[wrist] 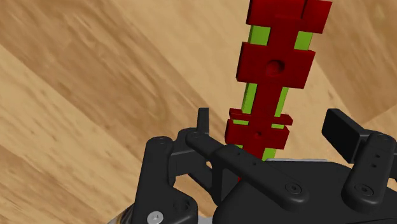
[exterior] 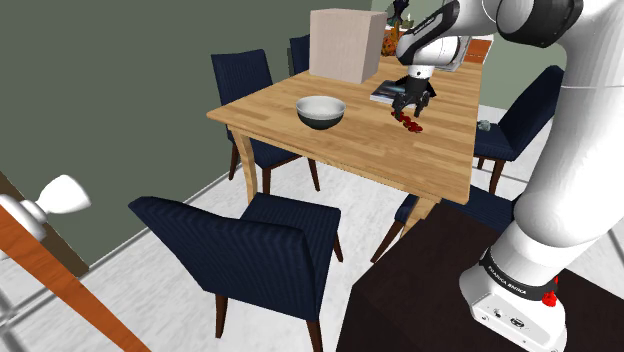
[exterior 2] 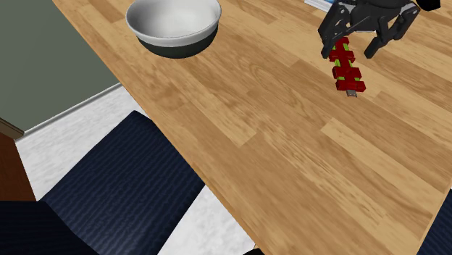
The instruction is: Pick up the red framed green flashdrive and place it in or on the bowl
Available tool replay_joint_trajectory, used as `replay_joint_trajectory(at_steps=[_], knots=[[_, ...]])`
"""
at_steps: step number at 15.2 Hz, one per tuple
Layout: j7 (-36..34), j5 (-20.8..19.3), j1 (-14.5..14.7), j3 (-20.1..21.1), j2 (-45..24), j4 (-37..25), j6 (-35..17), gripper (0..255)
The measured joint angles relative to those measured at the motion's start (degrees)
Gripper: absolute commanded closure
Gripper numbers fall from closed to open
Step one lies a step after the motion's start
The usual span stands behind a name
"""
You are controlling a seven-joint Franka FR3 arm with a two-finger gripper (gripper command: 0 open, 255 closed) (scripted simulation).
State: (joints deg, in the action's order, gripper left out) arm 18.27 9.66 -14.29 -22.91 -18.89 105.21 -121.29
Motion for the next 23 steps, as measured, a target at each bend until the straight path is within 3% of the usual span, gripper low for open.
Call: replay_joint_trajectory(at_steps=[6, 7, 17, 23], knots=[[0.1, 0.1, -0.1, 0.0, -0.2, 0.2, -0.5, 0], [0.1, 0.1, -0.1, 0.0, -0.2, 0.2, -0.5, 255], [0.1, 0.2, -0.1, 0.0, -0.1, 0.1, -0.7, 255], [-0.4, -0.8, 0.2, -0.3, 1.5, -1.2, 2.5, 255]])
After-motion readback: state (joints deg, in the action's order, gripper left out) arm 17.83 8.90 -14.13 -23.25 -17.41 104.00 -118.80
